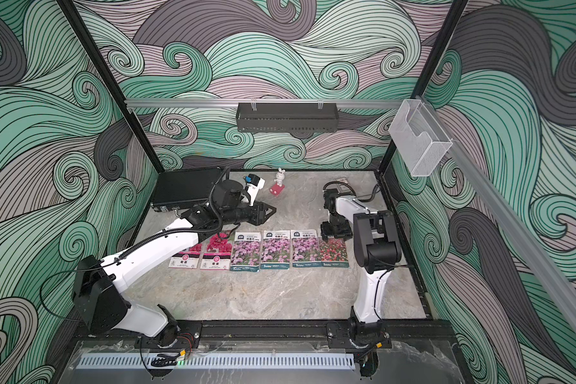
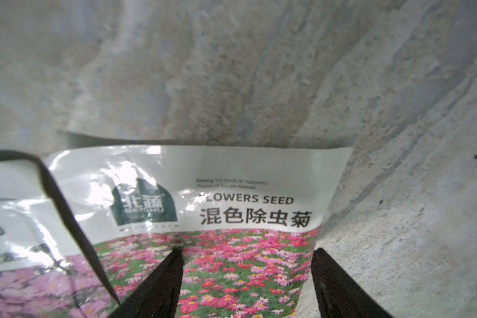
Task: Arrange the seed packets in a row
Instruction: Place the seed packet at the center of the board.
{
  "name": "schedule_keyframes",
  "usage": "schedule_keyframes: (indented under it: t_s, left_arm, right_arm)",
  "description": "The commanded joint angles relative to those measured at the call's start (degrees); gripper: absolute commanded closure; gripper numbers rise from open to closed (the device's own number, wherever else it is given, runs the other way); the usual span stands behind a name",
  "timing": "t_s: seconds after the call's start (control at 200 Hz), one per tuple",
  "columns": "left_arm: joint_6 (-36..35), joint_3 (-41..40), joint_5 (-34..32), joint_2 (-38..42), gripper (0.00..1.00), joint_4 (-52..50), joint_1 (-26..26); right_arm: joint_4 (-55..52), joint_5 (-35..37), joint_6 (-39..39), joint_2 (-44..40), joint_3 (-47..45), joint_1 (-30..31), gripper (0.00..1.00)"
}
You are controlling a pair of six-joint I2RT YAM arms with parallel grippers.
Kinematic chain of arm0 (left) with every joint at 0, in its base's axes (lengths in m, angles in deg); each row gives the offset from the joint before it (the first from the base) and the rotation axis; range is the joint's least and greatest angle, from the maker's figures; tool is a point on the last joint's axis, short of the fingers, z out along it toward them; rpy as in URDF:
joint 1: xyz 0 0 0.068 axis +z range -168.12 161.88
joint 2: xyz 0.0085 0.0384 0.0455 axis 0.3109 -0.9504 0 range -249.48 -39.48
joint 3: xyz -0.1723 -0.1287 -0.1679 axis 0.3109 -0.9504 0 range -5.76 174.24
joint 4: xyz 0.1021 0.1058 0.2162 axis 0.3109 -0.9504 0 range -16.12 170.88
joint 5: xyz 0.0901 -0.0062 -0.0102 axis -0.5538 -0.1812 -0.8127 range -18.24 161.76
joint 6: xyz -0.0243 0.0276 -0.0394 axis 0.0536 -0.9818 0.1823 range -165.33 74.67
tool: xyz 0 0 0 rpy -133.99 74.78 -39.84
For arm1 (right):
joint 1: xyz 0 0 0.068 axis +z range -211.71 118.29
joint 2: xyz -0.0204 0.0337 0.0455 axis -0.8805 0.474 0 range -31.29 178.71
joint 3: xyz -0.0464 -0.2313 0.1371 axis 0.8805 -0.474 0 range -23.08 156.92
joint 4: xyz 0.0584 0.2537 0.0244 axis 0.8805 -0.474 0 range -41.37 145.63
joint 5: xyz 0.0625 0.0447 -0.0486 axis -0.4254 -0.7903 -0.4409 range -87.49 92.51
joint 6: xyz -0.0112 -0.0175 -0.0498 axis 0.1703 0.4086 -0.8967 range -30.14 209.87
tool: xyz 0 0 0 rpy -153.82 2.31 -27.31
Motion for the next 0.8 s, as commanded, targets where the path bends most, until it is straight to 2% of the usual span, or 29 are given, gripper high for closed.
schedule_keyframes:
  t_s: [0.0, 0.18, 0.796]
  left_arm:
    - [-0.20, 0.90, 0.67, 0.13, 0.61, -0.47, -0.55]
    - [-0.40, 1.21, 0.59, 0.02, 0.61, -0.91, -0.64]
    - [-0.86, 1.83, 0.50, 0.00, 0.62, -1.59, -0.90]
  right_arm:
    - [-1.37, 1.80, -1.56, 1.76, 0.30, 0.67, 0.24]
    - [-1.51, 3.84, -2.01, 1.75, 0.92, 0.70, 0.24]
    - [-1.89, 4.40, -1.93, 0.37, 0.49, -0.97, 0.24]
